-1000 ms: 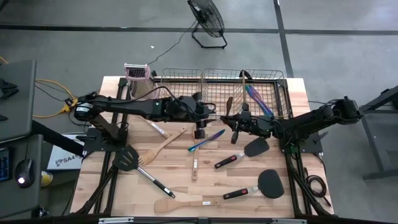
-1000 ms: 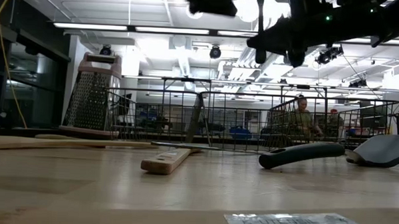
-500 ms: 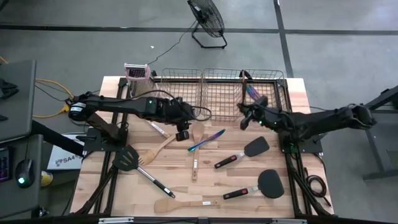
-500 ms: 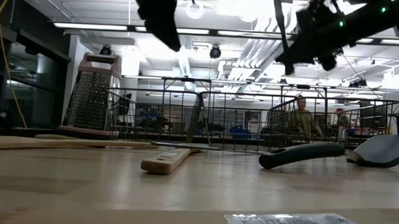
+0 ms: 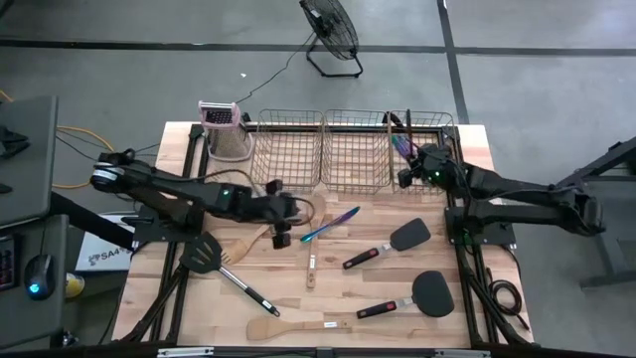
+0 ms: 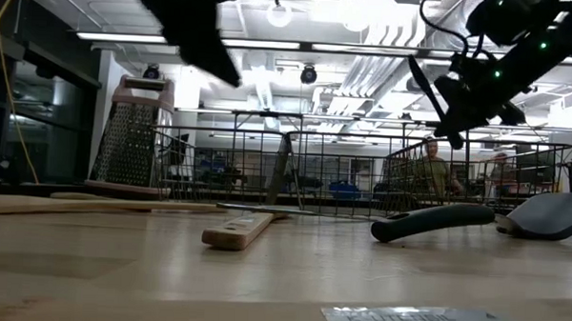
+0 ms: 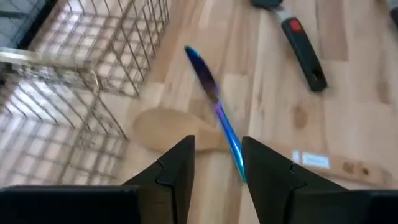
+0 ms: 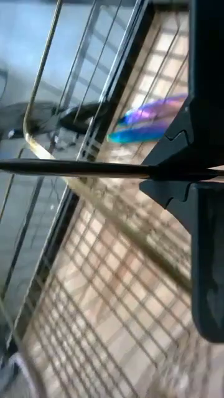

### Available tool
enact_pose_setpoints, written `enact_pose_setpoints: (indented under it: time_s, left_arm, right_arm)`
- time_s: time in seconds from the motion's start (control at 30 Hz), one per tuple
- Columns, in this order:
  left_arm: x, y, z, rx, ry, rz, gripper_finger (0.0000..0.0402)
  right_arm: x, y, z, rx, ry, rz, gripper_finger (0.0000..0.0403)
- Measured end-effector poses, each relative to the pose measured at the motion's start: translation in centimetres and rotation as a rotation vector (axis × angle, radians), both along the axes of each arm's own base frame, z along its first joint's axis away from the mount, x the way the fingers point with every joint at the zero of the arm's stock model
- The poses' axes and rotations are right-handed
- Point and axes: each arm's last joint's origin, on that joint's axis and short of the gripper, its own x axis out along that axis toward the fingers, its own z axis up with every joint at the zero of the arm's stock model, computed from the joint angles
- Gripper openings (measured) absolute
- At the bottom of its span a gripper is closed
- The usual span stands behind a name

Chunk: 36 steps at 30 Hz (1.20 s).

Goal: Pick & Place Kitchen Items
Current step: Put the black table knife into the right mesh basket

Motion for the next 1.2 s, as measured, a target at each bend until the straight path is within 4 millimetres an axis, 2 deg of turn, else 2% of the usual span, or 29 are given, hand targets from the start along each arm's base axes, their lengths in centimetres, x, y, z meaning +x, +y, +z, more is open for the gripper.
enact_pose_setpoints:
  time_s: [0.27,0.37,0.53,0.77,1.2]
  left_arm:
    - [-3.8,-0.9,-3.1,-0.08,-0.265,-0.041,0.0129]
    - [-4.7,-0.8,-3.6,-0.117,-0.391,-0.046,0.0129]
    - [-5.9,-0.5,-4.7,-0.144,-0.484,-0.046,0.0129]
    - [-6.1,-0.6,-4.8,-0.167,-0.523,-0.053,0.0129]
    - [-6.1,-0.6,-4.8,-0.194,-0.533,-0.045,0.0129]
  right_arm:
    - [-1.2,-1.9,-1.0,0.082,0.1,-0.039,0.0004]
    - [-1.6,-2.3,-1.6,0.126,0.159,-0.047,0.0004]
    - [-1.7,-3.1,-1.5,0.188,0.246,-0.069,0.0004]
    - [-1.4,-4.0,-1.9,0.281,0.357,-0.076,0.0004]
    - [-1.4,-6.0,-4.9,0.453,0.475,-0.114,0.0004]
